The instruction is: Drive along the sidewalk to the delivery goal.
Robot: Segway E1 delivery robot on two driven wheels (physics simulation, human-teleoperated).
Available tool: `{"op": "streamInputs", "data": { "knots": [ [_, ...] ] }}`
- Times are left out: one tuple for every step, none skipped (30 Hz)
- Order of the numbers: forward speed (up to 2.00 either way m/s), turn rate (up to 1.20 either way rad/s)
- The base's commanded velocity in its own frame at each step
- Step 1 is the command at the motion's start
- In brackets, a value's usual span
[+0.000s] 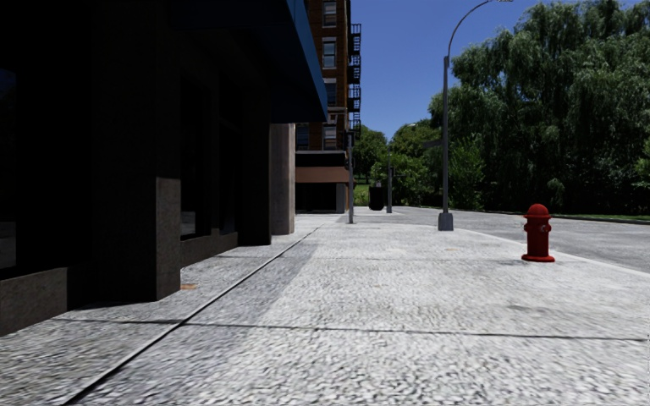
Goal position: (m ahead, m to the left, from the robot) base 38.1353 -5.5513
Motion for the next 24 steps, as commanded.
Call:
{"op": "streamInputs", "data": {
  "knots": [
    [1.99, 0.00],
    [1.99, 0.00],
    [1.99, 0.00],
    [1.99, 0.00],
    [1.99, 0.00],
    [1.99, 0.00],
    [1.99, 0.00],
    [1.99, 0.00],
    [1.99, 0.00],
    [1.99, 0.00],
    [1.99, 0.00],
    [1.99, 0.00],
    [1.99, 0.00],
    [1.99, 0.00],
    [1.99, 0.00],
    [1.99, 0.00],
    [1.99, 0.00],
    [1.99, 0.00],
    [1.99, 0.00],
    [1.99, 0.00],
    [1.99, 0.00],
    [1.99, 0.00],
    [1.99, 0.00],
    [1.99, 0.00]
  ]
}}
